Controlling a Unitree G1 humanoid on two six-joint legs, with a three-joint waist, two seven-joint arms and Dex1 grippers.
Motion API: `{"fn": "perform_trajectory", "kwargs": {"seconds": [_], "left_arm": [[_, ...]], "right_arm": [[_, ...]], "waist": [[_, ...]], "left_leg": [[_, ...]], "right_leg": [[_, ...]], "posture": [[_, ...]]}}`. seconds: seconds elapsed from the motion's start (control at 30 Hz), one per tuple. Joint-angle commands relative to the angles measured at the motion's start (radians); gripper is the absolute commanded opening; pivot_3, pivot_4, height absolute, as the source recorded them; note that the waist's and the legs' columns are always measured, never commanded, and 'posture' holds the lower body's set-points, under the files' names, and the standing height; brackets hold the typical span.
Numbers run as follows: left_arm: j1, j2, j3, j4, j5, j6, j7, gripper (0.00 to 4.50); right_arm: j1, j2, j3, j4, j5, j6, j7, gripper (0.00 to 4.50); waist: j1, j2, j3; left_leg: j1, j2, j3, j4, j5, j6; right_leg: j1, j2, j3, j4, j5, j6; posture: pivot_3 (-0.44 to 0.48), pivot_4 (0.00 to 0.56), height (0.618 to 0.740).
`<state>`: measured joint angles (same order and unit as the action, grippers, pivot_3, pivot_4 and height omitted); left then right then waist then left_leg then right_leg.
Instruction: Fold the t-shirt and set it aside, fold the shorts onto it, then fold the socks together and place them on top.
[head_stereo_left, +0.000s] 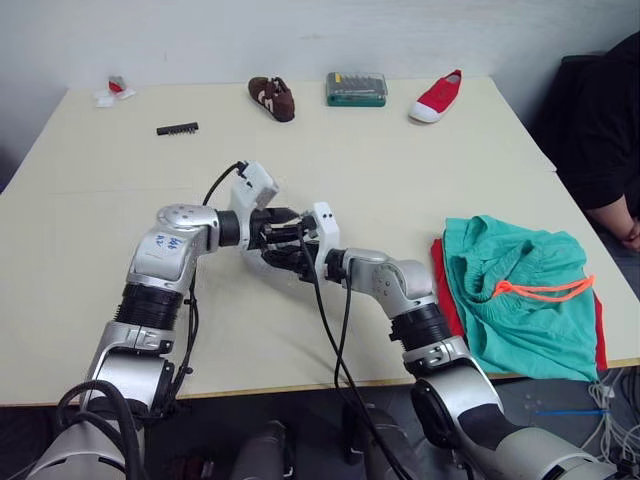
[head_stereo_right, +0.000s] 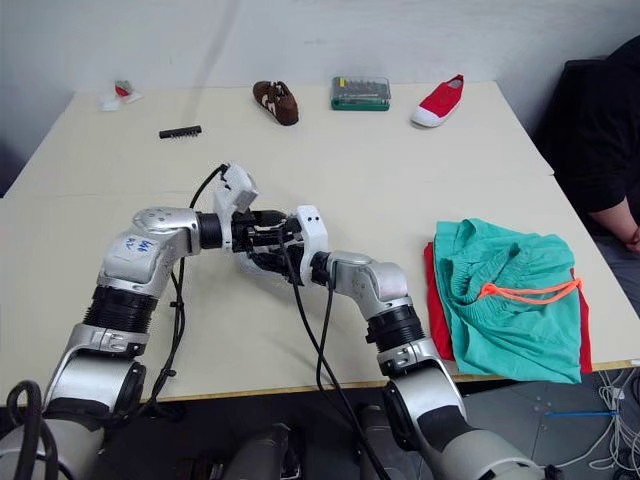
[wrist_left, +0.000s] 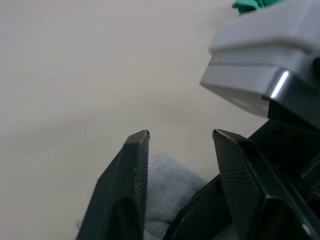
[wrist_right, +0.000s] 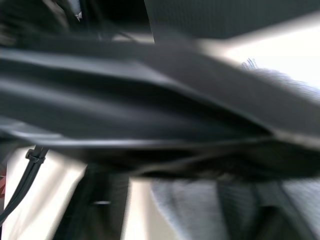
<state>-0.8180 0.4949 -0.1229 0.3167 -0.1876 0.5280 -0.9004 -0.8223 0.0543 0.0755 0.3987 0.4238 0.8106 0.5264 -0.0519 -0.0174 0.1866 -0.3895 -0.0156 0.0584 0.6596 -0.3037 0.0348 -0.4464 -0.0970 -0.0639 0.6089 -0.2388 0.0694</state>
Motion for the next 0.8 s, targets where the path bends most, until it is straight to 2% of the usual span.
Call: {"fn": "perform_trajectory", "kwargs": {"seconds": [0.03,0.1,0.13,0.37,0.57,0.67,0.77,0.8], "left_arm": [[-0.013,0.018,-0.004,0.005,0.018,-0.050,-0.021,0.55],[-0.012,0.021,-0.008,0.013,0.025,-0.063,-0.030,0.00],[-0.011,0.021,-0.009,0.016,0.027,-0.066,-0.032,0.00],[0.006,0.043,-0.040,0.052,0.077,-0.103,-0.058,0.00],[0.048,0.059,-0.081,0.117,0.150,-0.196,-0.061,0.00],[0.057,0.065,-0.080,0.122,0.155,-0.208,-0.061,0.00],[0.066,0.070,-0.085,0.136,0.170,-0.233,-0.058,0.00],[0.068,0.070,-0.084,0.140,0.172,-0.238,-0.056,0.00]], "right_arm": [[0.000,-0.003,0.004,-0.003,-0.019,0.004,-0.013,3.73],[0.004,-0.003,0.004,-0.006,-0.020,0.004,-0.014,4.36],[0.006,-0.003,0.005,-0.009,-0.021,0.004,-0.013,4.47],[0.041,-0.019,0.043,-0.070,-0.032,0.015,0.016,4.47],[0.120,-0.131,0.115,-0.314,-0.004,0.086,0.101,4.47],[0.135,-0.187,0.117,-0.404,0.022,0.125,0.130,4.47],[0.120,-0.219,0.077,-0.416,0.026,0.117,0.129,4.47],[0.108,-0.221,0.065,-0.398,0.015,0.087,0.121,4.29]], "waist": [[0.001,0.000,0.000],[0.001,0.000,0.000],[0.002,0.000,0.000],[0.007,0.000,0.000],[0.020,0.000,0.000],[0.023,0.000,0.000],[0.022,0.000,0.000],[0.022,0.000,0.000]], "left_leg": [[0.000,0.000,0.000,0.000,0.000,0.000],[0.000,0.000,0.000,0.000,0.000,0.001],[0.001,0.000,0.000,0.000,0.000,0.001],[0.001,0.000,-0.001,-0.001,0.000,0.002],[0.000,0.000,0.000,-0.001,-0.001,0.001],[-0.001,0.000,0.000,-0.001,-0.001,0.001],[-0.001,0.000,0.000,-0.001,-0.002,0.003],[-0.001,0.000,0.000,-0.001,-0.004,0.005]], "right_leg": [[0.000,0.000,0.000,0.000,0.000,0.000],[0.000,0.000,0.000,0.000,0.000,0.000],[0.000,-0.001,0.000,0.000,0.000,0.000],[0.000,-0.001,0.000,0.001,0.000,-0.001],[0.000,-0.001,0.000,-0.003,0.000,-0.001],[0.000,-0.001,-0.001,-0.004,0.000,0.000],[0.000,-0.001,-0.001,-0.005,0.000,0.000],[0.000,0.000,-0.001,-0.004,0.000,0.000]], "posture": [[0.000,0.150,0.740],[0.000,0.150,0.740],[0.000,0.150,0.740],[0.000,0.150,0.740],[0.000,0.150,0.740],[0.000,0.150,0.740],[0.000,0.150,0.740],[0.000,0.150,0.740]]}}
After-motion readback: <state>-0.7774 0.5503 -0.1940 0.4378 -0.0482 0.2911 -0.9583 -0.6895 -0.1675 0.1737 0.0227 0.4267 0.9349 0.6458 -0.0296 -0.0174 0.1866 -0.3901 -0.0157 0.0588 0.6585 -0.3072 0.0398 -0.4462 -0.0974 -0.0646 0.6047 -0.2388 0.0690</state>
